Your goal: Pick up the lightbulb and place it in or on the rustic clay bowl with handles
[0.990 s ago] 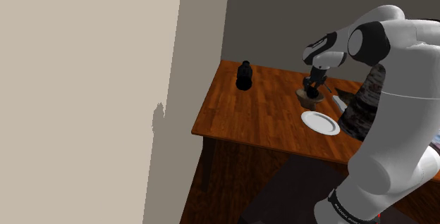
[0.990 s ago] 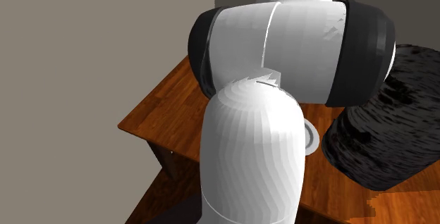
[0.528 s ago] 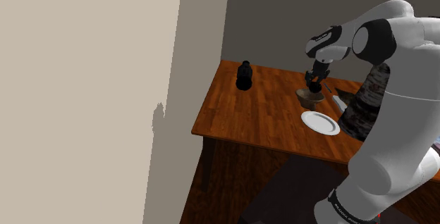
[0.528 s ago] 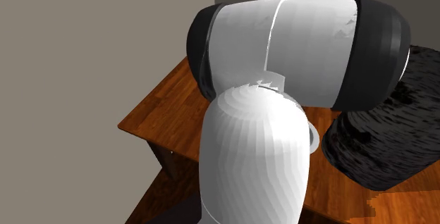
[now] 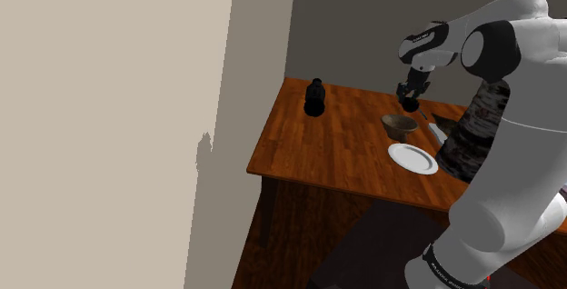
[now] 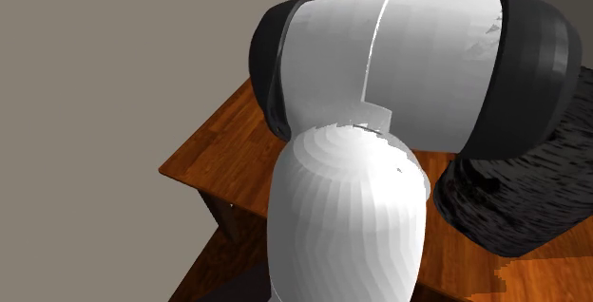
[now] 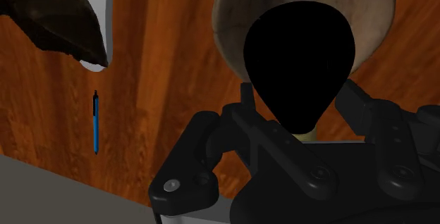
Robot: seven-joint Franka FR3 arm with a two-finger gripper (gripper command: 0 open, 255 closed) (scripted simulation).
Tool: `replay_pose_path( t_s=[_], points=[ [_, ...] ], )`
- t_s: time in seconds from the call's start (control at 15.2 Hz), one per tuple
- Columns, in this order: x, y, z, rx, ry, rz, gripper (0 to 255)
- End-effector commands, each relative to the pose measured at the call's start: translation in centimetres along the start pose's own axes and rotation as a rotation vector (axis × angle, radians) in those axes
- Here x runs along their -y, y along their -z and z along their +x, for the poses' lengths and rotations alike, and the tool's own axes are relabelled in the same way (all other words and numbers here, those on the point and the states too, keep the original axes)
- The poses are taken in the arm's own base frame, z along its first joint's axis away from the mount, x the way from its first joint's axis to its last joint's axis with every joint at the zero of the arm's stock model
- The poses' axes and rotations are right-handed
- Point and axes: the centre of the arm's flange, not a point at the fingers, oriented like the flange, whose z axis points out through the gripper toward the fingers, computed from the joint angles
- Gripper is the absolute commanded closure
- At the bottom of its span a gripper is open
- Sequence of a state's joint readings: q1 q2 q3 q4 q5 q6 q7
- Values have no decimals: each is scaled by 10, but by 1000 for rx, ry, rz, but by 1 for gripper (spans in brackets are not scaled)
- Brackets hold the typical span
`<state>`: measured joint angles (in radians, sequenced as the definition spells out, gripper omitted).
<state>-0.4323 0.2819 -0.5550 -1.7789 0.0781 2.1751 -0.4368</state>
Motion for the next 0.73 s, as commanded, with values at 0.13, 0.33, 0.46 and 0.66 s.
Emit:
replay_pose_path(
  t_s=[0.13,0.33,0.46,0.66],
  points=[
    [4,19,-10,0,0,0,255],
    [7,10,-13,0,0,0,255],
    [8,0,-15,0,0,0,255],
    [10,-16,-16,0,0,0,255]
  ],
)
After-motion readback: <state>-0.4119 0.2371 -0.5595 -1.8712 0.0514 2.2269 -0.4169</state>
